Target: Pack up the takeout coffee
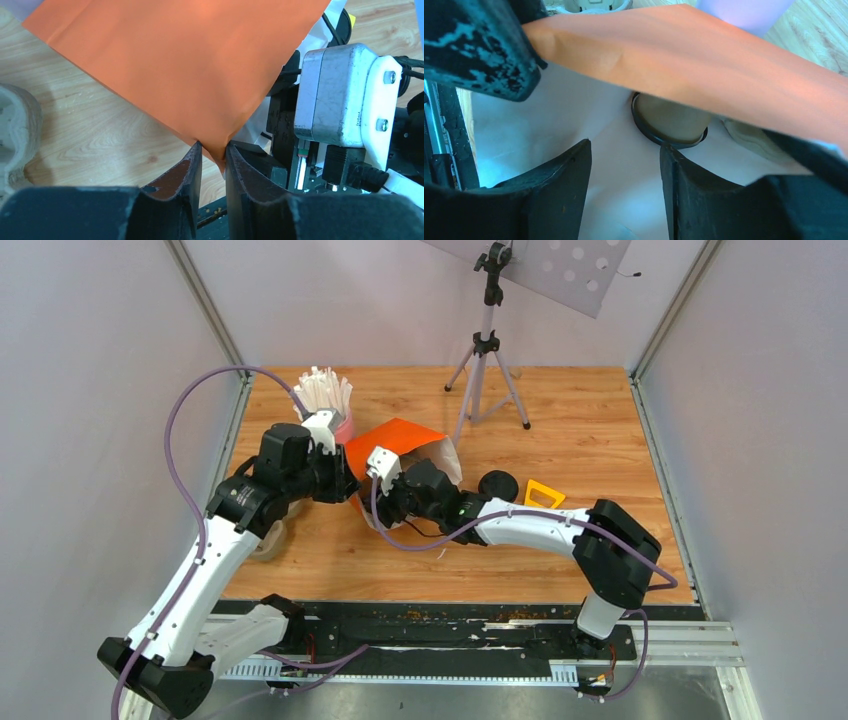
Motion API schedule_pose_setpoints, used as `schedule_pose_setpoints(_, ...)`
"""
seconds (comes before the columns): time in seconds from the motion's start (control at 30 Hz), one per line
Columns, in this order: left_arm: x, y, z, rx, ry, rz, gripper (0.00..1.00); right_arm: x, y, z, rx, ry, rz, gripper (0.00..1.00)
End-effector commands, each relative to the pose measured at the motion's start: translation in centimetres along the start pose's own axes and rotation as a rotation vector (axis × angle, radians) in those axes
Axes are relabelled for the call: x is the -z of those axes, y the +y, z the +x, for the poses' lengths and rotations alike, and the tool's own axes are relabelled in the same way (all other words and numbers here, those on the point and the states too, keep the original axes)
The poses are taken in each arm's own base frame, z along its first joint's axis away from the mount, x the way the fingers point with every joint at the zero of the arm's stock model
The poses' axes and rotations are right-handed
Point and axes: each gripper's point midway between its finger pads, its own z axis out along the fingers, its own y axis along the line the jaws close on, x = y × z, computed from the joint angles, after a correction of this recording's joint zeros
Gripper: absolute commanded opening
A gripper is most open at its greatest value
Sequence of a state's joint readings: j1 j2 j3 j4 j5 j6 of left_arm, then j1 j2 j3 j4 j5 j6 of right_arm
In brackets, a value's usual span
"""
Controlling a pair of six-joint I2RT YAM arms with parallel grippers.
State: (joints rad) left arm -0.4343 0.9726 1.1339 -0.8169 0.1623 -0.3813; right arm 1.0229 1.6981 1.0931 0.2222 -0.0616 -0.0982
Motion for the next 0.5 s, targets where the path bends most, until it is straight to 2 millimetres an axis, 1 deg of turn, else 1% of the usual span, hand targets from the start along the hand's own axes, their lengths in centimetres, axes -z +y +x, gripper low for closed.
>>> schedule_pose_setpoints(0.0, 0.3, 0.5, -1.3, 0.001, -0.058, -0.045, 0.27, 1.1, -0.5, -1.4, -0.023, -0.047, 0.009, 0.54)
schedule_pose_setpoints(0.1, 0.5, 1.1, -1.6, 0.013, -0.070, -0.082, 0.24, 1.7, -1.0, -1.1, -0.032, -0.048, 0.024, 0.54)
schedule_pose_setpoints(0.17, 0.6, 1.4, -1.8, 0.024, -0.080, -0.102, 0.23, 2.1, -1.3, -0.7, -0.033, -0.036, 0.033, 0.54)
schedule_pose_setpoints(0.33, 2.0, 2.4, -2.9, 0.057, -0.139, -0.181, 0.25, 3.8, -1.7, -1.7, -0.020, -0.036, 0.047, 0.53)
schedule_pose_setpoints(0.4, 2.4, 2.5, -3.3, 0.077, -0.164, -0.188, 0.27, 3.7, -1.7, -1.6, -0.015, -0.038, 0.048, 0.53)
schedule_pose_setpoints(0.47, 2.6, 2.0, -3.3, 0.097, -0.172, -0.163, 0.30, 3.2, -2.2, -1.9, -0.012, -0.044, 0.067, 0.53)
